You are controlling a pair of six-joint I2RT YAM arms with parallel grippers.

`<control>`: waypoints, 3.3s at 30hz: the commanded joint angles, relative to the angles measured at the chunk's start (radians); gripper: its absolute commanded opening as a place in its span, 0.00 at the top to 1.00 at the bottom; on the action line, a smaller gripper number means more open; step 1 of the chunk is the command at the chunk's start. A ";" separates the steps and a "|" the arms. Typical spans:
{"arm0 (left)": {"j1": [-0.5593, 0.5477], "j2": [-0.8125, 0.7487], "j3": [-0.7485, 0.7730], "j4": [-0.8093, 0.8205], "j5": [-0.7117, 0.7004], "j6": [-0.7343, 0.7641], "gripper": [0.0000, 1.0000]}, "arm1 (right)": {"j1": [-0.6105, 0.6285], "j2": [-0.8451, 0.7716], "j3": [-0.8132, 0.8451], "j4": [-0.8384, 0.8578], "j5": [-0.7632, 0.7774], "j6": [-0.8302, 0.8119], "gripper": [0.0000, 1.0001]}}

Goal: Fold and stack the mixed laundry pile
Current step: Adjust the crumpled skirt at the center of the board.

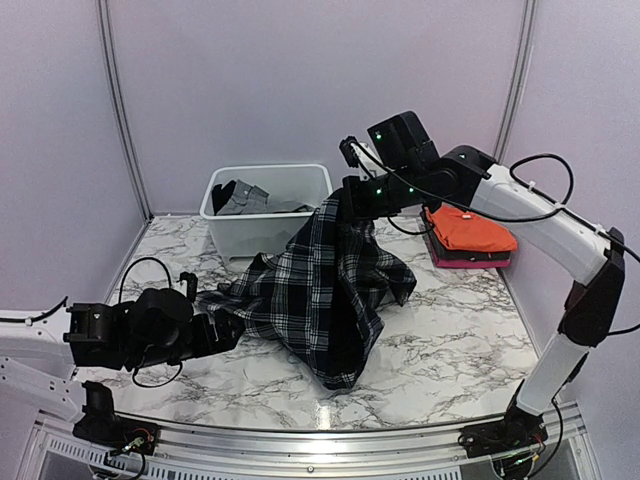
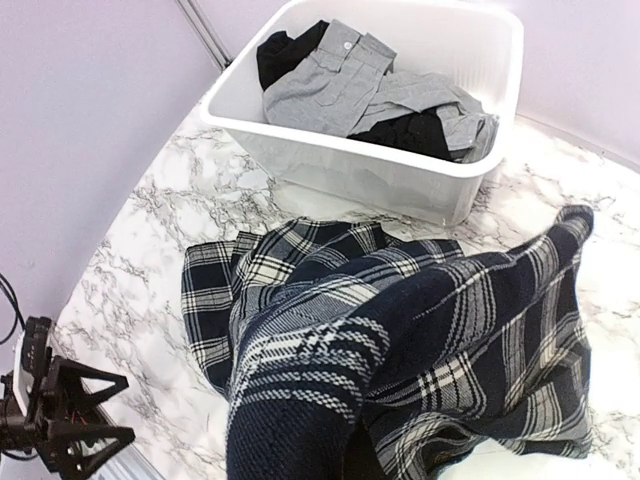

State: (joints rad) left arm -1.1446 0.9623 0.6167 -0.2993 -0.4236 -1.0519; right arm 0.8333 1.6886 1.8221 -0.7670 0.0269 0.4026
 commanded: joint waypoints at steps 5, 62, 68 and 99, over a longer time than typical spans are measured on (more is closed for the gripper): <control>-0.261 0.381 0.200 0.042 -0.191 -0.088 0.01 | 0.005 0.016 0.031 0.114 0.051 0.102 1.00; -0.112 0.718 0.531 -0.367 -0.231 -0.099 0.72 | -0.023 -0.254 -0.781 0.182 0.060 0.030 0.10; -0.084 0.714 0.541 -0.368 -0.232 -0.075 0.61 | -0.021 -0.202 -0.828 0.211 0.040 0.114 0.10; 0.000 0.547 1.155 -0.454 -0.230 0.663 1.00 | -0.178 -0.393 -0.269 -0.208 -0.105 -0.338 0.43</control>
State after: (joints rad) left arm -1.1507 1.4738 1.7031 -0.7158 -0.6800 -0.5041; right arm 0.6559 1.3373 1.6199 -0.9127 0.2287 0.1177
